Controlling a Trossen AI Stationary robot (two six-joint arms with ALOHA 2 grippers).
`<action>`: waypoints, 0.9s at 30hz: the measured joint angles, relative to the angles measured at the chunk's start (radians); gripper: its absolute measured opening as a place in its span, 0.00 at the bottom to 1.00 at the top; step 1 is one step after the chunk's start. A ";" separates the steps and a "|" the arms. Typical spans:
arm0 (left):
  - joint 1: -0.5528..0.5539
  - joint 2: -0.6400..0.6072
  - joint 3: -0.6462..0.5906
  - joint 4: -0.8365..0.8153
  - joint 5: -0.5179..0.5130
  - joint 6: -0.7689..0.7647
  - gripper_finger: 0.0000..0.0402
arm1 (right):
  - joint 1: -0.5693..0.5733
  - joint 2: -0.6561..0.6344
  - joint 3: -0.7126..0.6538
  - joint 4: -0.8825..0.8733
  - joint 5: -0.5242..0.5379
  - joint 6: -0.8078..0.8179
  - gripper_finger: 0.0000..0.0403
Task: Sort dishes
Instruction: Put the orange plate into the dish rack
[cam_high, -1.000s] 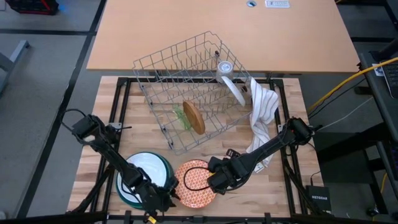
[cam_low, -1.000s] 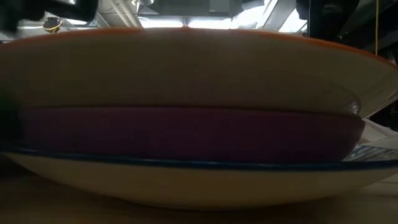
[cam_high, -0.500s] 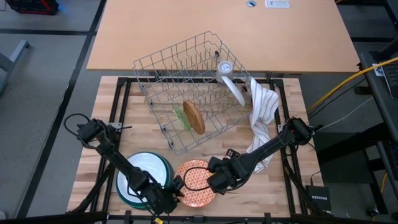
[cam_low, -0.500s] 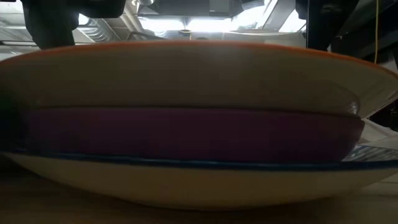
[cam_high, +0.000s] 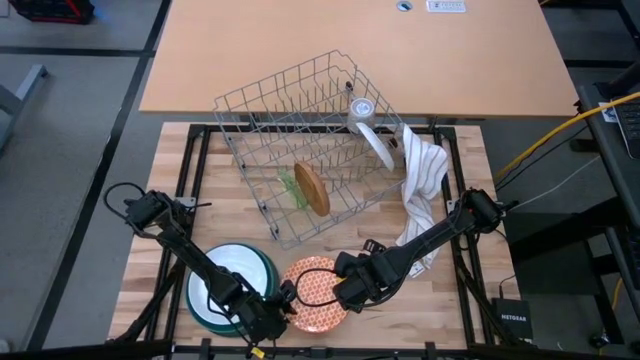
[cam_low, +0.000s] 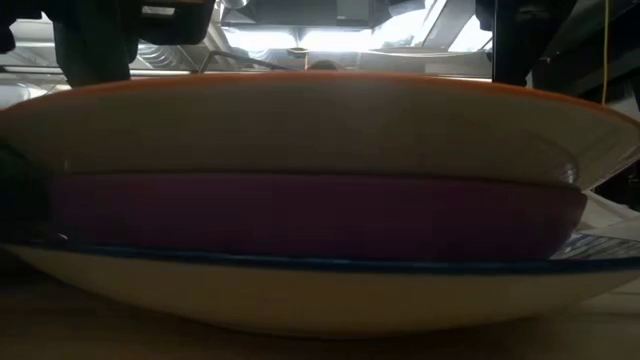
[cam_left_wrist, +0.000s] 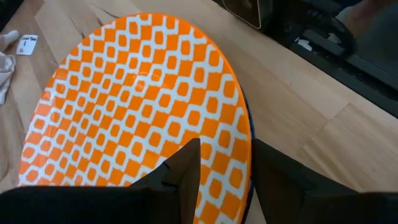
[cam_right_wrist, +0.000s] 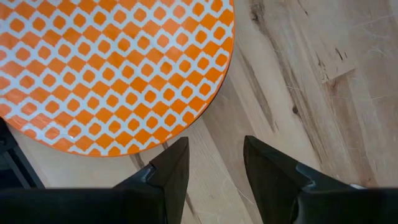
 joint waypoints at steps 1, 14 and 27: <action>0.002 0.000 0.000 -0.001 0.000 0.000 0.32 | 0.000 0.000 0.000 0.000 0.000 0.000 0.39; 0.015 0.001 0.000 -0.012 0.014 -0.001 0.15 | 0.000 0.000 0.000 0.003 -0.002 0.000 0.39; 0.007 0.001 -0.001 0.037 0.006 -0.025 0.01 | 0.000 0.000 0.000 0.004 -0.008 0.000 0.39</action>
